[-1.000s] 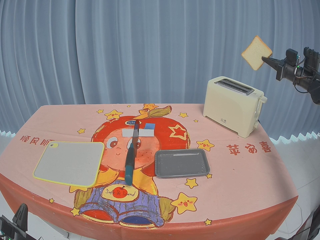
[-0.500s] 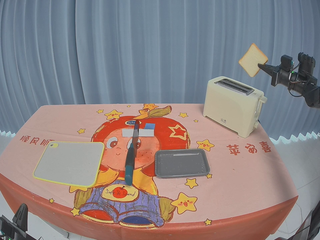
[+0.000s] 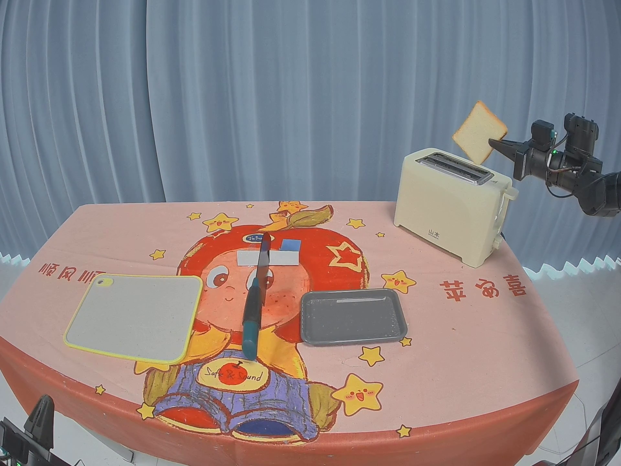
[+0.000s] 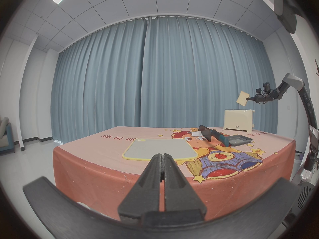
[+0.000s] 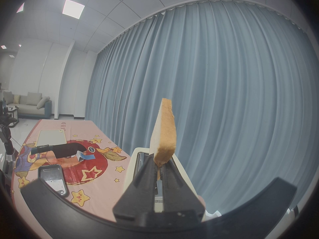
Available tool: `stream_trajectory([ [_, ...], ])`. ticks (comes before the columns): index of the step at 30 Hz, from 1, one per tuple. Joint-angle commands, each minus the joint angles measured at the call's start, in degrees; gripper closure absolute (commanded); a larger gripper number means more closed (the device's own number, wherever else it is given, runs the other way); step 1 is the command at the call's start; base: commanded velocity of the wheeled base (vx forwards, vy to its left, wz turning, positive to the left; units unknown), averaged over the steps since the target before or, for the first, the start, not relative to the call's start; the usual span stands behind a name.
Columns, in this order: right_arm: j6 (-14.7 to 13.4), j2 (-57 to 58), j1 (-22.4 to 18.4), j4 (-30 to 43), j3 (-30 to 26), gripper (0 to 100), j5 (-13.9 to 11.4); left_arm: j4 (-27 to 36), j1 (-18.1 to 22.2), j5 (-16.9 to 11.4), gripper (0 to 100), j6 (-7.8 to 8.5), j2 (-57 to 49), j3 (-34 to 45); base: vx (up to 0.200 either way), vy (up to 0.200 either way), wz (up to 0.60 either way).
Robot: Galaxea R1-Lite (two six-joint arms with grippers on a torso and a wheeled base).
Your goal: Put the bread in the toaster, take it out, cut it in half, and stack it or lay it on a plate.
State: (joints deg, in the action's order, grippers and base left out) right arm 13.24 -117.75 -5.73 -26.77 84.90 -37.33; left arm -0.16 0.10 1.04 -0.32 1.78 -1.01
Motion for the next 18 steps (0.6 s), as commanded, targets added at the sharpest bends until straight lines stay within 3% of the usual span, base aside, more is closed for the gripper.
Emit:
stream_trajectory([
  [1, 0.03, -1.17, 0.02, -0.04, 0.27, 100, -0.03, -0.02, -0.01, 0.02, 100, -0.03, 0.07, 1.01, 0.000, 0.000, 0.00],
  [18, 0.21, -2.57, 0.81, 0.05, 1.33, 100, -0.03, -0.02, -0.01, 0.02, 100, -0.03, 0.07, 1.01, 0.000, 0.000, 0.00],
])
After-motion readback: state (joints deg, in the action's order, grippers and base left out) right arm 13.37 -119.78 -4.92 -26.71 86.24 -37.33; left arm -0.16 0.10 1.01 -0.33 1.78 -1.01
